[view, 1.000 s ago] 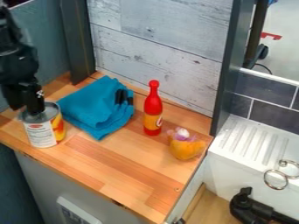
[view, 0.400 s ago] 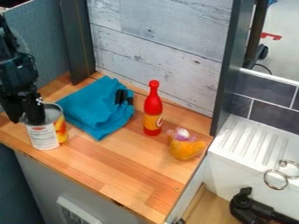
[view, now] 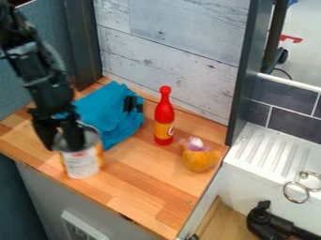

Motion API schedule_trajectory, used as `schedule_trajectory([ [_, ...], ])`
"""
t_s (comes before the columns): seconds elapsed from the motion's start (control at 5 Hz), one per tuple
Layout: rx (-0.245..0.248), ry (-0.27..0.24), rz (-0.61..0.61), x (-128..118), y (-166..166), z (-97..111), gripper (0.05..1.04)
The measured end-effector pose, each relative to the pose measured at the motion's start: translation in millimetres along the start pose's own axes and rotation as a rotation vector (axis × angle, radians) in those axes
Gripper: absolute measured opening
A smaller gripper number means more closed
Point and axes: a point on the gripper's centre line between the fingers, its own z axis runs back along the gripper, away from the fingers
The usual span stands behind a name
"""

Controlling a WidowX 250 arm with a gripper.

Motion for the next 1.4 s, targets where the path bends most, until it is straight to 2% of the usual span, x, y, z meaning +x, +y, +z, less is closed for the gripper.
schedule_trajectory([
  [0.2,-0.019,0.015,0.009,-3,-30,-12,1.001],
  [0.4,-0.096,0.021,-0.006,-10,-53,-20,1.001],
  [0.6,-0.094,-0.009,-0.001,-9,-55,-23,1.001],
  [0.8,-0.159,-0.067,-0.051,-4,-67,-15,1.001],
  [1.0,-0.109,-0.079,-0.075,6,-61,0,1.001],
  [1.2,-0.018,-0.110,-0.163,30,-51,38,1.001],
  [1.4,0.166,-0.069,-0.171,36,-27,65,1.001],
])
